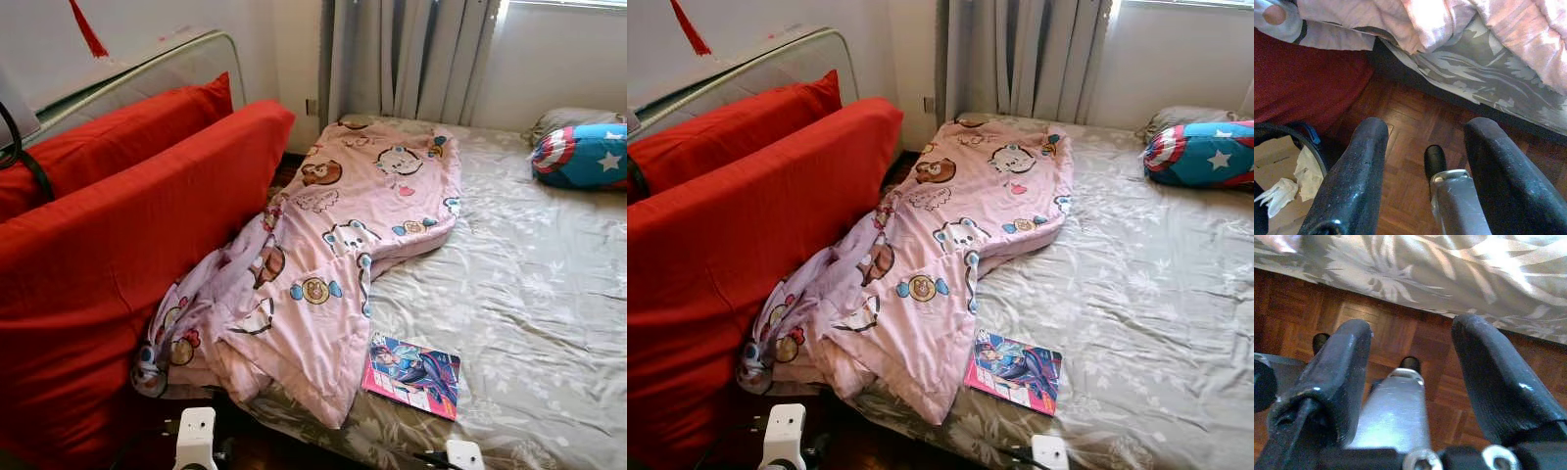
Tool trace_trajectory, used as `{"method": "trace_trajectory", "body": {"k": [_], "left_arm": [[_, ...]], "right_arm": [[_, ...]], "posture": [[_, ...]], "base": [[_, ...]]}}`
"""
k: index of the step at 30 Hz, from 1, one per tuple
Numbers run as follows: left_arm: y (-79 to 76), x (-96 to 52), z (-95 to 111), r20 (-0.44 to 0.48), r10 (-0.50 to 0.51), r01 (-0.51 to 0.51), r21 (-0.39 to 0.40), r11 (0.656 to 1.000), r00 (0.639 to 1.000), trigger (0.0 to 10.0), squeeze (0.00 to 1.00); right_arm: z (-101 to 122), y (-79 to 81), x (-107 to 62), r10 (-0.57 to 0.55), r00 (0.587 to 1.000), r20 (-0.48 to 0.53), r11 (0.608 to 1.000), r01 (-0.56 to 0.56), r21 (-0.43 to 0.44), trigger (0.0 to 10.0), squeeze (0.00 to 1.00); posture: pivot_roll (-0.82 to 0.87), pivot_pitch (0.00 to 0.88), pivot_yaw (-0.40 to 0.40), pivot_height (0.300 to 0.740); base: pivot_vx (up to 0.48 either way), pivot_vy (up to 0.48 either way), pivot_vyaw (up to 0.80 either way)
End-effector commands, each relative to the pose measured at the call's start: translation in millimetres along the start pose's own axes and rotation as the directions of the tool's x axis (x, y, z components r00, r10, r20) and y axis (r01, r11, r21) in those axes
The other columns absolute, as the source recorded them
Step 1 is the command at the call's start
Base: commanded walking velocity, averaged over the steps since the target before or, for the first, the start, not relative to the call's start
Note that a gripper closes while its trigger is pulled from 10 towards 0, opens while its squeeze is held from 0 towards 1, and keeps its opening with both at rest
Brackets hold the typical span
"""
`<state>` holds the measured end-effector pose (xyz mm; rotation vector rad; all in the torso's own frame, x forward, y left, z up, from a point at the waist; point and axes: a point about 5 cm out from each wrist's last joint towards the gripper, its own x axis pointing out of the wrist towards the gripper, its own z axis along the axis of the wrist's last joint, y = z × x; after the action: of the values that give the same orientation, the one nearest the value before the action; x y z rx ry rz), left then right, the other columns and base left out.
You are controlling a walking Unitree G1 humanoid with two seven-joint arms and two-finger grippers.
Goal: Clean up the room
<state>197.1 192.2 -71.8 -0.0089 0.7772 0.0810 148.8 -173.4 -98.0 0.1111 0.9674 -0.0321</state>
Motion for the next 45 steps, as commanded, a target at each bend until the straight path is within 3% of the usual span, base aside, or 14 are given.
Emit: {"method": "trace_trajectory", "body": {"k": [1, 11, 16, 19, 26, 28, 31, 32, 34, 37, 38, 41, 42, 45], "left_arm": [[2.1, -0.3, 0.0, 0.003, 0.006, -0.006, -0.010, 1.000, 1.000, 10.0, 0.00], [2.9, -0.5, 0.0, 0.005, 0.007, -0.007, -0.011, 1.000, 1.000, 10.0, 0.00], [2.7, -0.7, -0.5, 0.006, 0.006, -0.006, -0.010, 1.000, 1.000, 10.0, 0.00], [3.1, -0.6, 0.5, 0.013, 0.011, -0.011, -0.008, 1.000, 1.000, 10.0, 0.00], [4.7, 2.3, 20.2, 0.116, 0.013, -0.007, -0.047, 0.999, 0.993, 10.0, 0.00], [5.2, 4.5, 39.7, 0.204, 0.004, 0.009, -0.063, 0.998, 0.979, 10.0, 0.00], [5.0, 5.0, 45.9, 0.231, 0.001, 0.015, -0.068, 0.998, 0.973, 10.0, 0.00], [4.8, 5.5, 53.1, 0.262, -0.003, 0.023, -0.071, 0.997, 0.965, 10.0, 0.00], [4.2, 5.4, 64.2, 0.315, -0.009, 0.035, -0.076, 0.996, 0.949, 10.0, 0.00], [3.0, 4.6, 74.6, 0.369, -0.019, 0.052, -0.080, 0.995, 0.929, 10.0, 0.00], [-1.7, 2.5, 86.4, 0.434, -0.058, 0.085, -0.043, 0.995, 0.899, 10.0, 0.00], [-6.5, -0.4, 93.8, 0.483, -0.091, 0.108, -0.007, 0.994, 0.871, 10.0, 0.00], [-7.5, -2.9, 98.6, 0.517, -0.089, 0.113, -0.016, 0.993, 0.851, 10.0, 0.00], [-2.4, -10.5, 107.7, 0.588, -0.069, 0.097, -0.017, 0.995, 0.806, 10.0, 0.00]], "right_arm": [[4.0, 4.4, 1.7, 0.002, 1.000, 0.004, 1.000, -0.002, -0.005, 10.0, 0.00], [1.3, 13.8, 1.9, 0.013, 1.000, 0.007, 1.000, -0.013, -0.013, 10.0, 0.00], [-10.2, -5.0, -4.2, -0.003, 1.000, 0.000, 1.000, 0.003, -0.007, 10.0, 0.00], [-13.0, -27.8, -9.6, -0.022, 1.000, 0.002, 1.000, 0.022, -0.005, 10.0, 0.00], [16.9, -50.0, -9.6, -0.043, 0.993, 0.113, 0.999, 0.046, -0.027, 10.0, 0.00], [45.1, -38.9, -3.9, 0.002, 0.978, 0.209, 0.995, 0.020, -0.099, 10.0, 0.00], [57.5, -23.8, 0.7, 0.022, 0.970, 0.242, 0.992, 0.009, -0.128, 10.0, 0.00], [74.2, -9.7, 3.6, 0.040, 0.952, 0.302, 0.992, -0.002, -0.127, 10.0, 0.00], [97.9, 0.5, 3.5, 0.061, 0.915, 0.400, 0.993, -0.015, -0.117, 10.0, 0.00], [115.2, 4.6, 1.2, 0.071, 0.876, 0.478, 0.994, -0.022, -0.109, 10.0, 0.00], [132.7, 10.0, -3.0, 0.100, 0.823, 0.559, 0.991, -0.035, -0.125, 10.0, 0.00], [143.2, 14.1, -6.9, 0.120, 0.781, 0.613, 0.989, -0.043, -0.139, 10.0, 0.00], [148.1, 14.7, -10.7, 0.118, 0.747, 0.654, 0.991, -0.048, -0.124, 10.0, 0.00], [151.9, 13.1, -16.9, 0.097, 0.701, 0.707, 0.995, -0.039, -0.097, 10.0, 0.00]], "posture": [[0.02, 0.000, 0.012, 0.740], [0.01, 0.000, 0.015, 0.740], [0.01, 0.000, 0.014, 0.740], [0.01, 0.000, 0.013, 0.740], [0.01, 0.000, 0.012, 0.740], [0.02, 0.000, 0.009, 0.740], [0.02, 0.000, 0.009, 0.740], [0.02, 0.000, 0.008, 0.740], [0.01, 0.000, 0.010, 0.740], [0.01, 0.000, 0.013, 0.740], [0.00, 0.000, 0.013, 0.740], [0.00, 0.000, 0.012, 0.740], [0.00, 0.000, 0.010, 0.740], [0.00, 0.000, 0.005, 0.740]], "base": [[0.251, 0.000, 0.00], [0.271, 0.000, 0.00], [0.292, 0.000, 0.00], [0.085, 0.000, 0.00], [0.000, 0.000, 0.00], [0.000, 0.000, 0.00], [0.000, 0.000, 0.00], [0.000, 0.000, 0.00], [0.000, 0.000, 0.00], [0.000, 0.000, 0.00], [0.000, 0.000, 0.00], [0.000, 0.000, 0.00], [0.000, 0.000, 0.00], [0.000, 0.000, 0.00]]}}
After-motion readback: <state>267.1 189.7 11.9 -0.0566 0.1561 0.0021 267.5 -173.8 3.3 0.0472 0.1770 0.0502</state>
